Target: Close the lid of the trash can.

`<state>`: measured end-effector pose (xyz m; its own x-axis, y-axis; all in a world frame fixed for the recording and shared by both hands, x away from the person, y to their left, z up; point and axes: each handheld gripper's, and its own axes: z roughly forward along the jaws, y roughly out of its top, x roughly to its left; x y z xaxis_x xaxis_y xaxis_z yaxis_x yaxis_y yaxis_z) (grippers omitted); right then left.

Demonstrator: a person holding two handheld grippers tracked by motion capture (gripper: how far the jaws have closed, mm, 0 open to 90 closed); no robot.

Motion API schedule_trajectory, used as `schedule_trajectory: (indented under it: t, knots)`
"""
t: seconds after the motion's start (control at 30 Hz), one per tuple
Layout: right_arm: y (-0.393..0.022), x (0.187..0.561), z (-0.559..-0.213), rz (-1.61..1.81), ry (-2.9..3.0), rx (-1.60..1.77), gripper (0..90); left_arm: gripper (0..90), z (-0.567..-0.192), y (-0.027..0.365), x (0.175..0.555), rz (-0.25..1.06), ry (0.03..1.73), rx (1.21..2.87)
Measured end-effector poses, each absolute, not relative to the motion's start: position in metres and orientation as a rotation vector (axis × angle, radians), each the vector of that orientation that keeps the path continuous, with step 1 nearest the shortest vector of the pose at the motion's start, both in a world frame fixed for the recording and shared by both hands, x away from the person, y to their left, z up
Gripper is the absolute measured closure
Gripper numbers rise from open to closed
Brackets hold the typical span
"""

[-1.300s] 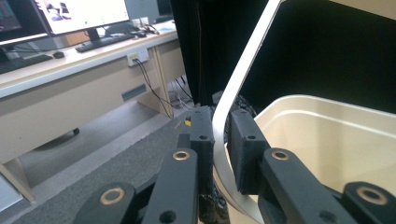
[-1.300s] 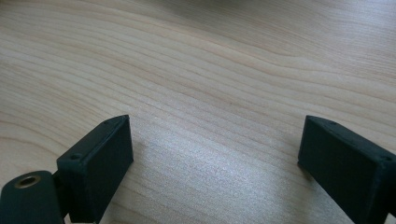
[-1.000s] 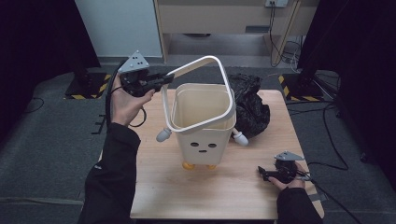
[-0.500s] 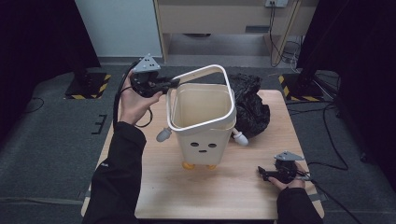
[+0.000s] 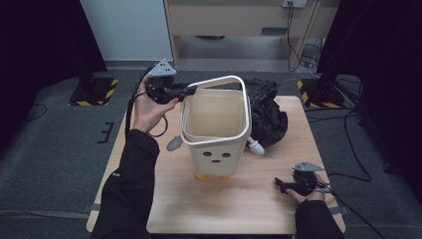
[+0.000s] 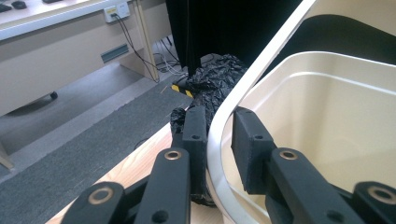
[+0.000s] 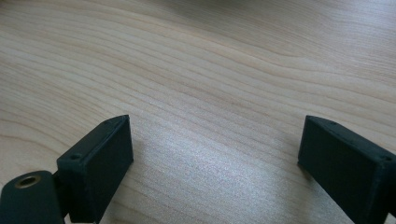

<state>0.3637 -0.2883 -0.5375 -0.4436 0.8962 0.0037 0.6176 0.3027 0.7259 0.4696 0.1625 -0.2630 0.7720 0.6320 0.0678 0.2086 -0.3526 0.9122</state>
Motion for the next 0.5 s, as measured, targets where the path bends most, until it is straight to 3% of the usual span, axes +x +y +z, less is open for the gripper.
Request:
schedule_trajectory:
  t: [0.5]
  knots:
    - [-0.288, 0.3636, -0.5375, 0.94, 2.176, 1.351, 10.2, 80.0, -0.2606, 0.1688, 0.4664, 0.529, 0.539, 1.935]
